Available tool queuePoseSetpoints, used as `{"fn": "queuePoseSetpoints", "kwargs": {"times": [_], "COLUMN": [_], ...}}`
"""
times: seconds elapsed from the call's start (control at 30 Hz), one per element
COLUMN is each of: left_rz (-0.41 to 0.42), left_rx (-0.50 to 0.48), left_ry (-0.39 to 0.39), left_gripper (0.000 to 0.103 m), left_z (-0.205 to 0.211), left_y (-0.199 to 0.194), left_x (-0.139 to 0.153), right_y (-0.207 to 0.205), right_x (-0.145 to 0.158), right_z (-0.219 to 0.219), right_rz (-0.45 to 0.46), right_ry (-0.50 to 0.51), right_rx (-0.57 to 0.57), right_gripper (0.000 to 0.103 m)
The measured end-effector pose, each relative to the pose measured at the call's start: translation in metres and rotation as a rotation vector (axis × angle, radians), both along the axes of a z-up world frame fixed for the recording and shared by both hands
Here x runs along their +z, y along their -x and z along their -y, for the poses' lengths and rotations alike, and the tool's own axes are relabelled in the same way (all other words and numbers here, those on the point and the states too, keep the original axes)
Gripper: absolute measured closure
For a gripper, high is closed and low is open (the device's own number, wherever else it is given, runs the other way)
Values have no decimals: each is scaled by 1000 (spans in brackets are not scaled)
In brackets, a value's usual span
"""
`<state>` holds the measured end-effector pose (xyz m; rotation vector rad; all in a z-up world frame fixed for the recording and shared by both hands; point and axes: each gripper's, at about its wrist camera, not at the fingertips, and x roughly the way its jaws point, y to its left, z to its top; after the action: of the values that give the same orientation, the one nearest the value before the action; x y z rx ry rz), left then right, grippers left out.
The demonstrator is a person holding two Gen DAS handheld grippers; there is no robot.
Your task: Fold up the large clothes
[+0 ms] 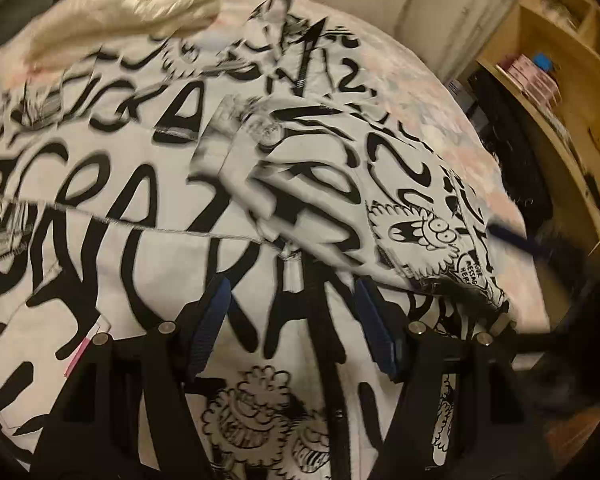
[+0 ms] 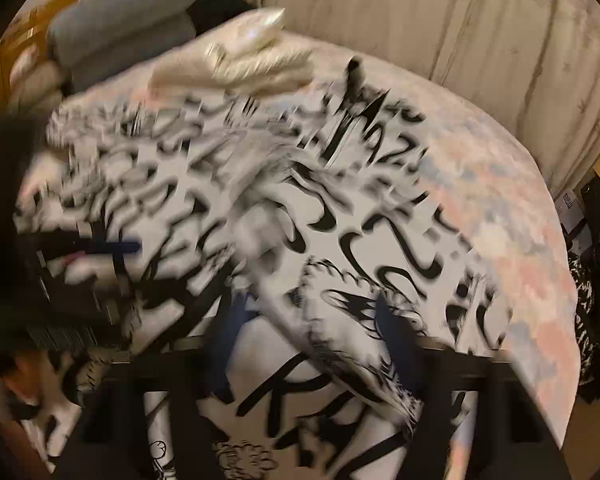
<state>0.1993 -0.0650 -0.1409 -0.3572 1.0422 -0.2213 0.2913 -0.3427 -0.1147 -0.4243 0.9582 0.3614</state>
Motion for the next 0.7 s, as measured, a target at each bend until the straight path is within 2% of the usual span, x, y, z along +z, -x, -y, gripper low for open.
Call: {"fn": "queuePoseSetpoints", "kwargs": {"times": [0.07,0.2,0.3,0.33,0.43,0.63,0.67,0.7], "left_rz": [-29,-76,-88,-92,-84,-106,-101,-97], "left_rx": [16,37,63,77,83,50,49,48], "left_ry": [43,132,161,161,131,53,42,23], "left_gripper": [40,41,41,41,41,42,44,56], "left_z": [-13,-31,-42,-45,-49,-40,-38,-35], "left_y": [-3,-18,-37,-47,-76,-135,-141,-145], "left_x": [-7,-17,-24,-26,-29,-46,-48,-49], "right_y": [14,35,57,61,75,90,89,93], "right_x": [-5,-3,-14,-12,-33,-84,-96,-104], "right_z": [15,57,84,99,125,133,130,130], "right_rz": [-34,-80,-82,-81,-82,-143,-152,-155], "right_ry": [-34,-189,-264,-287,-331,-396,-397,-398], "right_rx": [-32,-154,-229,-257,-317,-409,-418,-430], "right_gripper": [28,28,28,28,28,28,28,28]}}
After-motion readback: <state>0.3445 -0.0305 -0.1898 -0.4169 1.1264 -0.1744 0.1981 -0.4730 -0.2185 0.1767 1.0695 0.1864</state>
